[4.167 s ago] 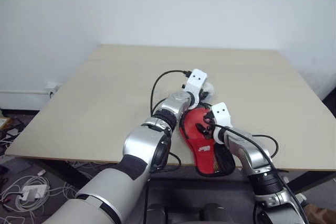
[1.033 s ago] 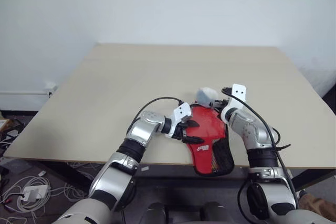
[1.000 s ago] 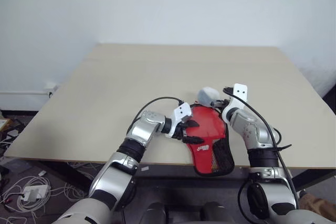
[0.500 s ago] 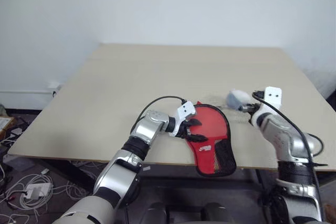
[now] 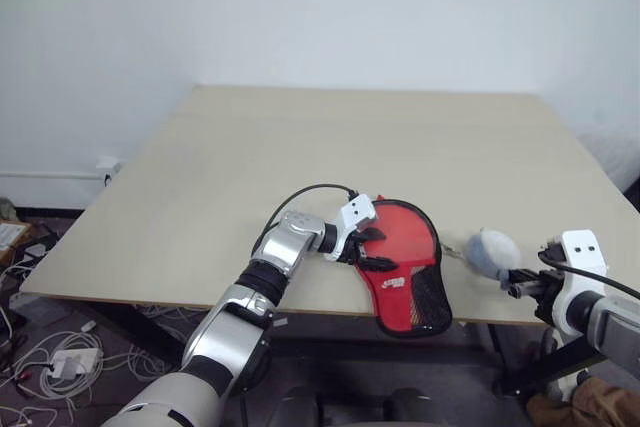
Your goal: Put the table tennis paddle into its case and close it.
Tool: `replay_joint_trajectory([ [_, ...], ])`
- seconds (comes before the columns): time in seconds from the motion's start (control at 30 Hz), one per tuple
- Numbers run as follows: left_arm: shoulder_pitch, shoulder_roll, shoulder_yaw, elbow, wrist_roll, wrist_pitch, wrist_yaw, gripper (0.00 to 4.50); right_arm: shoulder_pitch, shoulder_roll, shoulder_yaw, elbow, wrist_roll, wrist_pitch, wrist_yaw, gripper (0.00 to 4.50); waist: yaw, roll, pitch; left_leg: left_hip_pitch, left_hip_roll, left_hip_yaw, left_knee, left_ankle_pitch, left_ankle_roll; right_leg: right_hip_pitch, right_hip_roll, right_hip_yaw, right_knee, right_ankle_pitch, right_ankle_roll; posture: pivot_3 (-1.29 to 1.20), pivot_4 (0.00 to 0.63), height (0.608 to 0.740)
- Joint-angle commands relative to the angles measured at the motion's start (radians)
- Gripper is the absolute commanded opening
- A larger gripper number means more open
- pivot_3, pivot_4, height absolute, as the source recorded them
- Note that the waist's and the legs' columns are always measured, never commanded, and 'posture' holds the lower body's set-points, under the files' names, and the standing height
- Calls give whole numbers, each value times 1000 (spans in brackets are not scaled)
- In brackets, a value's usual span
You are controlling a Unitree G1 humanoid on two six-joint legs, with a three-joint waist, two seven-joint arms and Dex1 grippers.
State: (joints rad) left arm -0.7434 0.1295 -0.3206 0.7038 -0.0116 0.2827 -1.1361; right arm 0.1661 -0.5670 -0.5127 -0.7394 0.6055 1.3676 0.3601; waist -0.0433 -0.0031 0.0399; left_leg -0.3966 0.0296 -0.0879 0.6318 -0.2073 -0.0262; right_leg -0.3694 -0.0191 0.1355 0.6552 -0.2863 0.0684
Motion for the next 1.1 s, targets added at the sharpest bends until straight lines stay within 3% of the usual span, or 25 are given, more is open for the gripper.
replay_joint_trajectory([
  [0.03,41,-9,-77,75,51,47,-27,4117,145,-96,-113,-109,19,-31,100,21,9,0,0,0,-1,0,0,0,0,0,-1,0,-1,-1,1,0,0,740],
  [0.3,33,-15,-90,88,60,49,-31,4117,499,-233,-272,-189,-18,-226,340,21,35,-2,-1,-1,-4,2,0,-1,-2,1,-6,-1,-4,-2,3,0,0,740],
  [0.4,30,-19,-90,94,61,52,-31,4117,648,-266,-277,-197,-88,-332,418,21,37,-5,-3,-1,-5,2,-2,-3,1,2,-9,-3,-10,-3,4,0,0,740],
  [0.5,27,-23,-90,101,60,55,-28,4117,674,-278,-247,-150,-146,-394,416,21,24,-12,-5,2,-5,4,-1,-5,2,7,-10,-3,-13,-3,4,0,0,740],
  [0.6,27,-28,-91,104,60,57,-23,4117,552,-287,-164,-73,-185,-384,337,21,14,-15,-6,4,-5,5,3,-9,-2,11,-15,-6,-15,-3,4,0,0,740],
  [0.67,31,-26,-93,97,60,58,-24,4117,391,-260,-101,-24,-175,-325,257,21,4,-16,-7,4,-3,4,6,-9,-3,13,-18,-11,-16,-3,4,0,0,740],
  [0.8,35,-20,-91,87,60,62,-25,4117,174,-202,-92,25,-120,-216,198,21,2,-14,-7,3,-5,4,5,-9,-3,13,-21,-15,-16,-3,4,0,0,740],
  [0.9,40,-14,-88,75,61,70,-25,4117,26,-158,-104,40,-90,-139,142,561,4,-12,-8,3,-5,4,1,-9,-3,13,-20,-15,-15,-2,4,0,0,740],
  [1.1,44,-13,-85,64,60,82,-20,4117,-187,-69,-2,86,-74,-49,52,2623,7,-11,-9,3,-5,3,-1,-6,2,12,-18,-15,-15,-3,5,0,0,740],
])
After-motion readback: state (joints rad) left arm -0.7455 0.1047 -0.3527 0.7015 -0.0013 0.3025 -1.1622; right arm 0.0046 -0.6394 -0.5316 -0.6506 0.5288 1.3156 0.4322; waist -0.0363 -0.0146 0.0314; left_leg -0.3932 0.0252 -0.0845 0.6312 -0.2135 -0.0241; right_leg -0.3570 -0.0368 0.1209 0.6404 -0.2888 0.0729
